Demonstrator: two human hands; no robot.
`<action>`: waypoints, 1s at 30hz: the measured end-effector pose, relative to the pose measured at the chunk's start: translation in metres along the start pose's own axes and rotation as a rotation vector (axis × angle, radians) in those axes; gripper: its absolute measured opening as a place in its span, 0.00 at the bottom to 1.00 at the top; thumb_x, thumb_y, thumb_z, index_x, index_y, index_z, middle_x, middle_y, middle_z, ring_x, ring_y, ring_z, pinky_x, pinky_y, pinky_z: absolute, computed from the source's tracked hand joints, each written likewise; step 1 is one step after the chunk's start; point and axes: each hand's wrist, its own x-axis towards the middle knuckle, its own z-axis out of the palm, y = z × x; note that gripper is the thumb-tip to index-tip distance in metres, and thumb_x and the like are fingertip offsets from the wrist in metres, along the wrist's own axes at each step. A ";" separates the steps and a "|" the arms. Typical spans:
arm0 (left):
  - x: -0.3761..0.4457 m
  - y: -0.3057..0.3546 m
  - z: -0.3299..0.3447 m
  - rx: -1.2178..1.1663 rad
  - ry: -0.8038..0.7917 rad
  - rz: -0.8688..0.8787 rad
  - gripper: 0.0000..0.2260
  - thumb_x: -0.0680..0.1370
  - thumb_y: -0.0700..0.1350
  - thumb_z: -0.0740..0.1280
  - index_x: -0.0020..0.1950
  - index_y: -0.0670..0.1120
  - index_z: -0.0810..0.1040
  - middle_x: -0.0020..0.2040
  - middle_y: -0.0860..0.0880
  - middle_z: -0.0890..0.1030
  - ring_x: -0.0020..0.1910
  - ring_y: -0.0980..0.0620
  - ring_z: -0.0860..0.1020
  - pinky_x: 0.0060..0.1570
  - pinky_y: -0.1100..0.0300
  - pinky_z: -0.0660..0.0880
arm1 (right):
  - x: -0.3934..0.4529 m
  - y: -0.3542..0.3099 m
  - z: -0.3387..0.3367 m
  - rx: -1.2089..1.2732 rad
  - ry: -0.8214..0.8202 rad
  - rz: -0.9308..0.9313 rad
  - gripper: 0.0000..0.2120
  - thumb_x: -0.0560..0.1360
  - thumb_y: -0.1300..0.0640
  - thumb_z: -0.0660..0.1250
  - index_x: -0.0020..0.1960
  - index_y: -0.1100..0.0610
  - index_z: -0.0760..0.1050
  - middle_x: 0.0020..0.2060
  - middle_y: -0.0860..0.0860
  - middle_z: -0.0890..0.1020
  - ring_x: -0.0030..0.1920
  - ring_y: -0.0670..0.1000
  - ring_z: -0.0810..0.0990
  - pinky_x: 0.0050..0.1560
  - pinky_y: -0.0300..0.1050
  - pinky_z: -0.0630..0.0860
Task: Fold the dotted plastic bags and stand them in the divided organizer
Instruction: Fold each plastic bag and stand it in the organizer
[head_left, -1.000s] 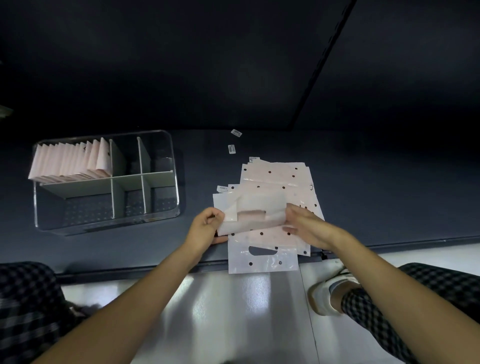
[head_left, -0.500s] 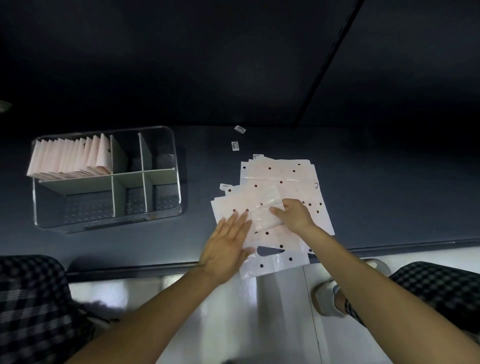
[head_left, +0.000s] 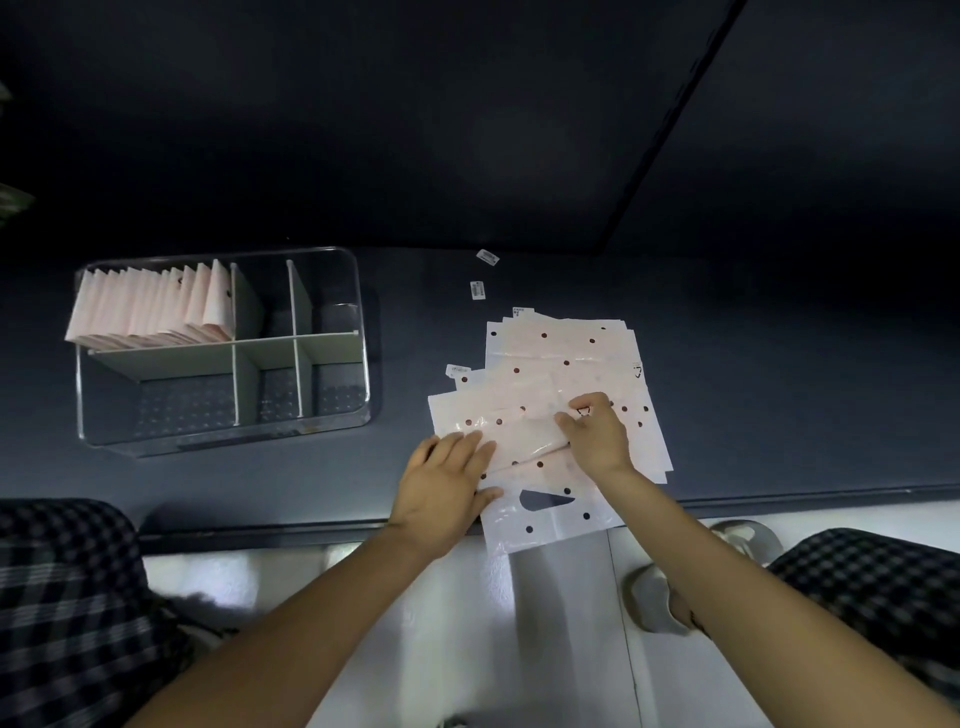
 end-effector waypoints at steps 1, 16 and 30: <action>0.002 -0.001 -0.004 -0.021 0.060 0.006 0.23 0.73 0.60 0.69 0.63 0.49 0.77 0.61 0.50 0.79 0.59 0.51 0.77 0.59 0.56 0.72 | 0.000 -0.001 0.000 0.053 0.000 0.025 0.13 0.77 0.56 0.64 0.60 0.59 0.70 0.38 0.48 0.73 0.44 0.52 0.73 0.43 0.41 0.67; 0.018 -0.027 -0.008 -0.396 0.074 -0.212 0.10 0.80 0.47 0.63 0.57 0.50 0.81 0.55 0.52 0.81 0.54 0.48 0.77 0.51 0.58 0.66 | -0.001 0.017 -0.013 -0.415 -0.191 -0.603 0.14 0.74 0.56 0.69 0.59 0.52 0.77 0.52 0.48 0.81 0.57 0.49 0.71 0.62 0.44 0.64; 0.031 0.009 -0.008 -0.285 0.065 -0.144 0.26 0.80 0.51 0.60 0.76 0.47 0.58 0.77 0.46 0.56 0.75 0.45 0.53 0.73 0.53 0.50 | 0.028 -0.011 -0.001 -0.175 -0.093 -0.038 0.24 0.73 0.52 0.71 0.28 0.55 0.58 0.26 0.50 0.63 0.29 0.50 0.62 0.32 0.45 0.58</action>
